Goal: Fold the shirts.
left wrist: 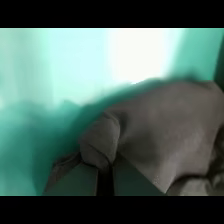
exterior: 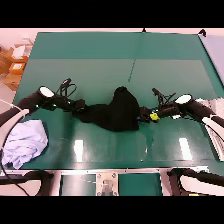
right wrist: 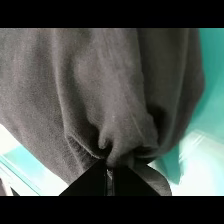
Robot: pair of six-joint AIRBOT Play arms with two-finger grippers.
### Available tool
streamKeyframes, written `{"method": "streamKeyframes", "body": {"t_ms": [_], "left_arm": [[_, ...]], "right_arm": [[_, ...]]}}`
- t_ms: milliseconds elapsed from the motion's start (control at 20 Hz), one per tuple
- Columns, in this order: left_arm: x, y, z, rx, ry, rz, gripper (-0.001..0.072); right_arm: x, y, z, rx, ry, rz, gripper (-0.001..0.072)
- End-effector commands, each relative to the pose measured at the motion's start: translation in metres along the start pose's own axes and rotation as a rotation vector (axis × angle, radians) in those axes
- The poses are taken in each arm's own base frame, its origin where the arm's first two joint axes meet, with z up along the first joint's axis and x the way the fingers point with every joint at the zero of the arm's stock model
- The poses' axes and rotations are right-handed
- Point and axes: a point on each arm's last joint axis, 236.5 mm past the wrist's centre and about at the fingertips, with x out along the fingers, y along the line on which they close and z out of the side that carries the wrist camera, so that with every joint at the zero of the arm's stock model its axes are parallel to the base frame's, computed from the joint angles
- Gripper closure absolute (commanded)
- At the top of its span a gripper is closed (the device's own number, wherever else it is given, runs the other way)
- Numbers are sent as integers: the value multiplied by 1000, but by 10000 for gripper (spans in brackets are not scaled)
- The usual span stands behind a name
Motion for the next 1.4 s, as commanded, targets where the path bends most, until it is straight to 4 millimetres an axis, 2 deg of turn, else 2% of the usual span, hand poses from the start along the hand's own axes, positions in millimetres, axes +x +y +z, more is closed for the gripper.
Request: {"method": "streamKeyframes", "body": {"t_ms": [0, 100, 200, 250, 300, 350, 450, 500, 600, 700, 750, 850, 950, 1100, 1200, 1250, 1350], "left_arm": [[-1, -11, 2, 44, 28, -42, 677], [-20, -25, 20, 92, 10, -53, 677], [-50, -33, 42, 151, -19, -1, 677], [-71, -35, 53, 182, -36, 45, 677], [-97, -34, 65, 213, -61, 111, 677], [-127, -33, 75, 231, -92, 177, 677], [-185, -43, 89, 259, -164, 242, 677], [-211, -52, 92, 257, -204, 242, 677], [-259, -80, 94, 285, -290, 235, 676], [-296, -110, 86, 315, -348, 215, 676], [-309, -123, 81, 337, -370, 198, 677], [-329, -138, 75, 367, -411, 193, 677], [-339, -144, 71, 382, -435, 196, 677], [-334, -138, 74, 374, -423, 204, 677], [-315, -125, 78, 346, -378, 205, 677], [-297, -113, 77, 320, -328, 208, 677], [-255, -82, 72, 258, -213, 212, 677]], "right_arm": [[-1, 1, 1, -8, -3, 9, 692], [-13, 11, 7, -24, -9, 32, 693], [-49, 37, 24, -88, -36, 78, 693], [-75, 54, 35, -136, -75, 96, 694], [-111, 73, 47, -193, -143, 107, 694], [-147, 90, 60, -238, -232, 107, 694], [-231, 121, 77, -321, -459, 77, 694], [-273, 137, 78, -362, -571, 56, 694], [-336, 163, 65, -435, -747, 5, 694], [-376, 187, 45, -504, -879, -42, 694], [-390, 198, 34, -540, -933, -63, 694], [-399, 213, 15, -590, -978, -83, 694], [-400, 221, 2, -615, -989, -89, 694], [-389, 216, -1, -611, -948, -87, 694], [-364, 201, 7, -567, -884, -53, 694], [-348, 188, 14, -529, -856, -33, 694], [-311, 151, 38, -428, -824, -6, 694]]}}
